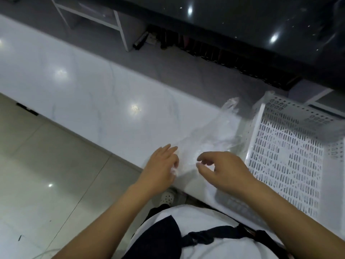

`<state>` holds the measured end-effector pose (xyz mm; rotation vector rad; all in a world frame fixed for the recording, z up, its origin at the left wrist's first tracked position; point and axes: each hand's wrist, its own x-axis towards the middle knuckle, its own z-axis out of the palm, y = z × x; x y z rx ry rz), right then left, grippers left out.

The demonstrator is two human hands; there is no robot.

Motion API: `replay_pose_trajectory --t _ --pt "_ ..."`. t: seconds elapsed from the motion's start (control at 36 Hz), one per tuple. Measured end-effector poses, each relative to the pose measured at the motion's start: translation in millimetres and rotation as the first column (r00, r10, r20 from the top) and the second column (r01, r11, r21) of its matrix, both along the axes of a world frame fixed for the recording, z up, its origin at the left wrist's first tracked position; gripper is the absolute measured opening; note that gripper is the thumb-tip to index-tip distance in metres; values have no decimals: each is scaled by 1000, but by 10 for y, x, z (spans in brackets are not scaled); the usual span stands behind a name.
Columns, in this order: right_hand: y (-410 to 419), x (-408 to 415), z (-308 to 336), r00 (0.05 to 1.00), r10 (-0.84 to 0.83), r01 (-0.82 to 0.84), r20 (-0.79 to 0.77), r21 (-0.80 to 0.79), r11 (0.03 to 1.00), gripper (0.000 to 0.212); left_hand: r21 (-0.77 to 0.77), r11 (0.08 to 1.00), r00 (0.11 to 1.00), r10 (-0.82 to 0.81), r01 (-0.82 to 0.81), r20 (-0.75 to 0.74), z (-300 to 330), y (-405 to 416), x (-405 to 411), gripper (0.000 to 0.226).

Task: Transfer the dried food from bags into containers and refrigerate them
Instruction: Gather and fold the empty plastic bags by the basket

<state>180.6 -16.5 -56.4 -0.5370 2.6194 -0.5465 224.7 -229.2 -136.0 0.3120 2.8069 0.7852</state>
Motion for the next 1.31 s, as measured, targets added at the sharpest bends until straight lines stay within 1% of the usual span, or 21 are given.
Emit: replay_pose_trajectory --t 0.03,0.08,0.14,0.17,0.19,0.25,0.28,0.33,0.39,0.44,0.5,0.53,0.61,0.72,0.78,0.86,0.92,1.0,1.08,1.11,1.31 --pt "10 21 44 998 -27 24 -49 -74 997 38 -32 999 999 -29 30 32 -82 -8 31 22" --pt "-21 22 45 981 0 -36 -193 -183 982 27 -88 991 994 -94 98 55 -209 -35 75 28" --pt "-115 -8 -15 955 88 -144 -283 -183 973 35 -114 984 990 -132 138 55 -279 -57 117 39" --pt "-174 -39 -60 944 149 -191 -294 -119 974 42 -107 984 989 -136 141 55 -298 -68 134 50" --pt "-237 -69 -111 932 209 -221 -295 -4 975 50 -92 986 989 -135 140 54 -306 -80 147 62" --pt "-332 -144 -247 921 295 -219 -252 291 931 64 -60 989 990 -135 137 46 -308 -104 167 75" --pt "-344 -181 -329 927 308 -207 -213 397 894 66 -44 990 990 -133 135 41 -310 -116 172 71" --pt "-289 -240 -498 961 252 -160 -111 522 838 68 -26 991 991 -130 131 36 -326 -140 172 52" --pt "-159 -255 -620 986 165 -114 -31 595 795 67 -30 991 991 -128 129 28 -353 -156 185 38" --pt "-29 -221 -698 994 110 -80 -10 618 782 67 -12 994 994 -112 112 12 -395 -167 203 29" --pt "20 -178 -731 995 99 -66 -19 624 779 67 14 996 996 -84 84 5 -425 -179 210 20" --pt "12 -168 -730 994 105 -65 -27 628 775 67 35 997 998 -62 62 10 -420 -174 205 22" --pt "-71 -167 -647 990 135 -76 -43 647 759 69 117 992 998 52 -57 40 -288 -88 175 46" --pt "-189 -209 -378 987 128 -42 -96 616 787 69 81 971 974 226 -223 -26 -69 107 45 51" --pt "-220 -247 -222 971 87 45 -223 526 849 64 49 962 962 270 -268 -45 -1 216 -38 52" --pt "-312 -305 -104 916 -40 165 -400 283 945 58 -37 964 964 263 -264 -35 -22 396 -120 57" --pt "-424 -343 -185 920 -105 182 -376 175 967 57 -112 965 971 241 -239 -1 -126 496 -122 61" --pt "-557 -373 -560 967 -181 222 -181 240 945 59 -222 954 975 218 -204 41 -342 534 -60 64" --pt "-533 -368 -938 926 -377 364 -8 289 886 62 -290 939 981 194 -184 5 -500 447 7 64" --pt "-507 -353 -1029 914 -405 388 -5 292 874 63 -289 939 981 192 -186 -10 -532 401 25 64" --pt "-345 -294 -1258 914 -376 404 -154 241 883 63 -274 942 981 184 -195 -65 -553 160 116 69"
